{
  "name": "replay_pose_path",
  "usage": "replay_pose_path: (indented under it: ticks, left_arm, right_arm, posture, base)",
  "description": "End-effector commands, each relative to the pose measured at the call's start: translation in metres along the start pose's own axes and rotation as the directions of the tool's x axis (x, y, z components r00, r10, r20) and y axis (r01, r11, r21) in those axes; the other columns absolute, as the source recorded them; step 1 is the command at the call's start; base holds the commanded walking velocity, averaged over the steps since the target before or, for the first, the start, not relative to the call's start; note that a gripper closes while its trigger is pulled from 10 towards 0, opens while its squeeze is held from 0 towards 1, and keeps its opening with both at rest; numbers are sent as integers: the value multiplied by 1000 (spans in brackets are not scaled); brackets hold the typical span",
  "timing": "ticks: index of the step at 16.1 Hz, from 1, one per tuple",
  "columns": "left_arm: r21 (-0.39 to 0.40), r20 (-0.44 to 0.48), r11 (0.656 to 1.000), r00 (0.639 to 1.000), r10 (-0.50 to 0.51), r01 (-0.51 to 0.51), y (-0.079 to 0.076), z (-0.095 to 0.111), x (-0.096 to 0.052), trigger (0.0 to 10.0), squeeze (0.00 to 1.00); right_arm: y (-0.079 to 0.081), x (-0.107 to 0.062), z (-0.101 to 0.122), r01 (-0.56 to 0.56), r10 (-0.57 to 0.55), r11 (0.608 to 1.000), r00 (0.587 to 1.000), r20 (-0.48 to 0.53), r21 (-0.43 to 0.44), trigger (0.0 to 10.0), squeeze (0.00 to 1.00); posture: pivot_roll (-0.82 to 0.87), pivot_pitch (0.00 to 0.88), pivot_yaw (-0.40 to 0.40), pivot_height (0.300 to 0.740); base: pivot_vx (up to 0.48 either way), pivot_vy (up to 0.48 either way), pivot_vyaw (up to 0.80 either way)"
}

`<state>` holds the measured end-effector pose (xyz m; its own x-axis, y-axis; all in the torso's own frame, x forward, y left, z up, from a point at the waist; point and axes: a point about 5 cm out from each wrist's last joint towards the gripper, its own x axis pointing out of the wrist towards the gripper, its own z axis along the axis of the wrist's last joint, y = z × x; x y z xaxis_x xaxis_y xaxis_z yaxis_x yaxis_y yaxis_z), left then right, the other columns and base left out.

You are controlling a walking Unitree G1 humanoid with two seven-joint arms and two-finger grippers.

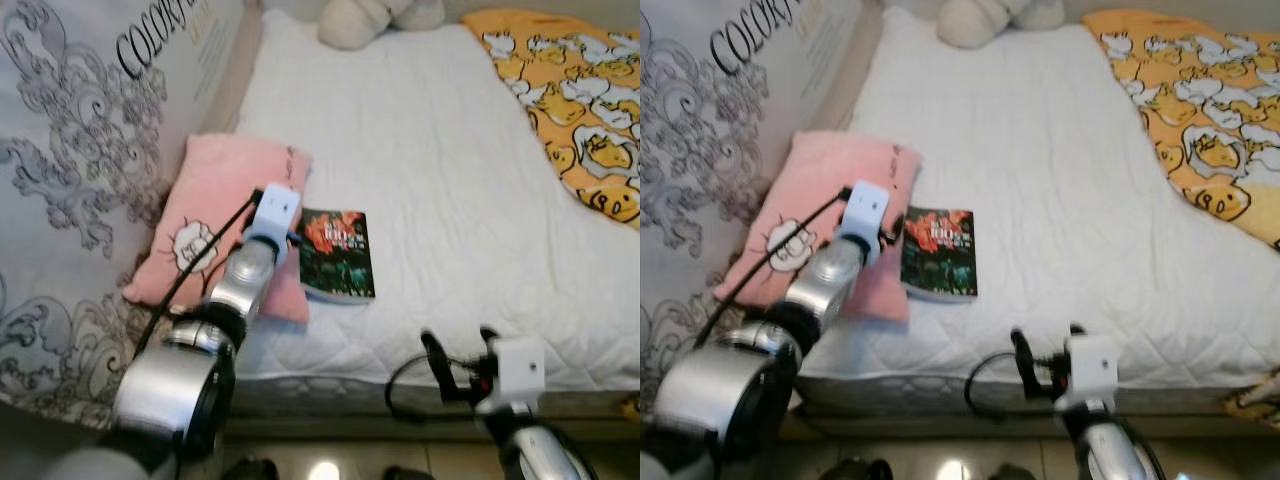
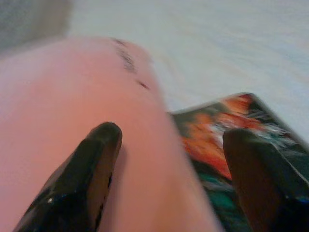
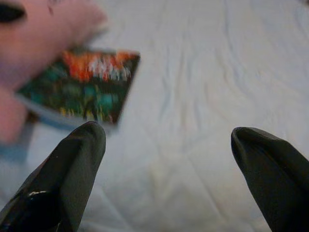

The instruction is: Clean up the room

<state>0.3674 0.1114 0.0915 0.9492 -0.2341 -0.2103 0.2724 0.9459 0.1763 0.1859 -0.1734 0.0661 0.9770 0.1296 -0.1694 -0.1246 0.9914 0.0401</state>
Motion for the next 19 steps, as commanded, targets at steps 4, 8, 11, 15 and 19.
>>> replay_pose_path:
  ticks: [4, 8, 11, 15, 19]
  left_arm:
    - [94, 53, 994, 997, -63, 58, 1, -25, -18, 10000, 0]
    - [176, 111, 979, 987, -119, 99, -9, -15, -19, 10000, 0]
    - [61, 38, 983, 984, -177, 174, -31, -18, -13, 10000, 0]
    - [53, 147, 971, 960, -240, 235, -39, -5, -19, 10000, 0]
    - [36, 64, 923, 921, -385, 383, -84, -17, -19, 10000, 0]
  right_arm:
    - [-17, 24, 0, 129, -131, 991, 990, 43, 43, 10000, 0]
    - [-13, 56, 3, 127, -132, 988, 990, 51, 93, 10000, 0]
    - [-20, 38, 0, 154, -158, 985, 987, 40, 80, 10000, 0]
    - [-15, 17, -15, 186, -187, 980, 982, 7, 68, 10000, 0]
    - [-23, 7, -20, 247, -245, 962, 969, -29, 113, 10000, 0]
  posture:
    - [-76, 0, 42, 740]
    - [-50, 0, 41, 740]
    - [-90, 0, 50, 740]
    - [-144, 0, 85, 740]
    - [-151, 0, 67, 740]
  base:
    - [0, 0, 0]
    - [0, 0, 0]
    - [0, 0, 0]
    - [0, 0, 0]
    - [0, 0, 0]
